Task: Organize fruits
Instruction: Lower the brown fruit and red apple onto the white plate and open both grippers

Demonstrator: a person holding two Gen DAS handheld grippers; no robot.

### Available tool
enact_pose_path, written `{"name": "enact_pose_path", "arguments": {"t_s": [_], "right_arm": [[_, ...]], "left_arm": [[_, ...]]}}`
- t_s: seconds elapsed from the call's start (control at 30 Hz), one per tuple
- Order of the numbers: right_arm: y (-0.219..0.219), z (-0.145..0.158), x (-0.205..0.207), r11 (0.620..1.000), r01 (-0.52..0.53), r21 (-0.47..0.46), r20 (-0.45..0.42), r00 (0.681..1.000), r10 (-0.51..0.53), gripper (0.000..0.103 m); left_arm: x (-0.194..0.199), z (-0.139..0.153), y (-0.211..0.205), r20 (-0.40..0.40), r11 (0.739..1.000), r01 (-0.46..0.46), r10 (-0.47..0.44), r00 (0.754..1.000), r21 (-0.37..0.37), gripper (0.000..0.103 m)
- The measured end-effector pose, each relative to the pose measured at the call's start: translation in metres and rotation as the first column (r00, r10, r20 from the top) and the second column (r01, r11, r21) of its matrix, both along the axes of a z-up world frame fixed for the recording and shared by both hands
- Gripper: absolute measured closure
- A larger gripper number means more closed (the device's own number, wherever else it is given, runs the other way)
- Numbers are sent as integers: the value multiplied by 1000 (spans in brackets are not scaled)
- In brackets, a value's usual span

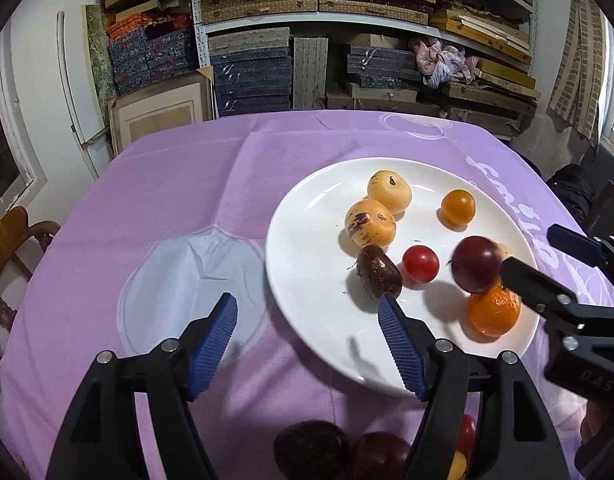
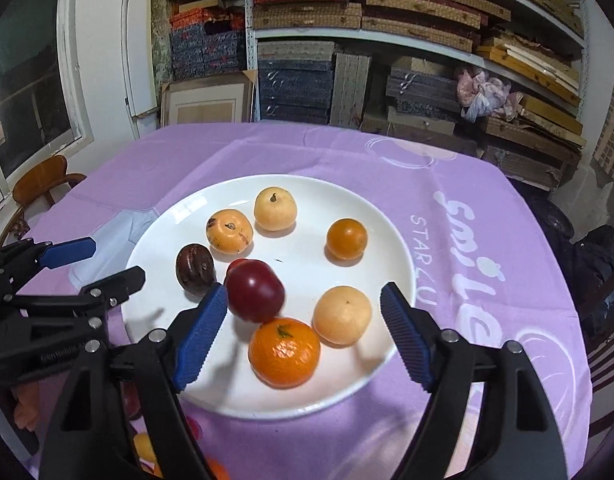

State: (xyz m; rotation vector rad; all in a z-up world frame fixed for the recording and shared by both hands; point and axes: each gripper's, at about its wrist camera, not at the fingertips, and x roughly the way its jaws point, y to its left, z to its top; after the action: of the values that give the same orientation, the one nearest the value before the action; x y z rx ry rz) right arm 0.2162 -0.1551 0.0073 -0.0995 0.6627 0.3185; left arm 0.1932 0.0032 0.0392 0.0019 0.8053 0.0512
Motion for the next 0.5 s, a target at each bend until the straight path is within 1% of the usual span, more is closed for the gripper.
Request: {"name": "enact_pose_path", "arguments": {"t_s": [0.03, 0.07, 0.1, 0.17, 0.23, 0.3, 0.33, 0.4, 0.47, 0.5], "right_arm": [[-6, 3, -10, 1000, 0, 9, 7, 1000, 0, 23], [-13, 4, -22, 1000, 4, 22, 12, 1000, -4, 16], [-20, 6, -34, 999, 9, 38, 19, 1000, -10, 9], [-35, 5, -59, 997, 19, 74, 30, 999, -21, 6], [-50, -1, -80, 992, 14, 128, 9, 1000, -16, 6], [-62, -9, -97, 985, 14, 174, -8, 1000, -13, 6], [-67, -15, -107, 983, 16, 181, -9, 1000, -15, 6], [-70, -24, -119, 987, 31, 157, -10, 1000, -29, 6], [-71, -28, -124, 991, 32, 126, 4, 999, -32, 6], [-71, -30, -126, 991, 36, 127, 8, 999, -38, 6]], "left_arm": [[-5, 2, 5, 2, 1000, -9, 9, 1000, -5, 24], [-13, 5, 12, 3, 1000, -22, 22, 1000, -11, 18], [-22, 7, 18, 7, 999, -33, 34, 999, -21, 17], [-42, 8, 31, 10, 997, -57, 58, 998, -52, 17], [-63, 6, 42, -4, 992, -70, 70, 998, -103, 17], [-83, 2, 46, -17, 986, -69, 68, 998, -151, 17], [-94, 0, 46, -18, 984, -62, 60, 998, -167, 17], [-117, -6, 41, -7, 986, -37, 36, 999, -164, 17], [-135, -13, 33, 5, 992, -15, 16, 1000, -124, 17], [-143, -17, 29, 9, 994, 0, 1, 1000, -106, 17]]}}
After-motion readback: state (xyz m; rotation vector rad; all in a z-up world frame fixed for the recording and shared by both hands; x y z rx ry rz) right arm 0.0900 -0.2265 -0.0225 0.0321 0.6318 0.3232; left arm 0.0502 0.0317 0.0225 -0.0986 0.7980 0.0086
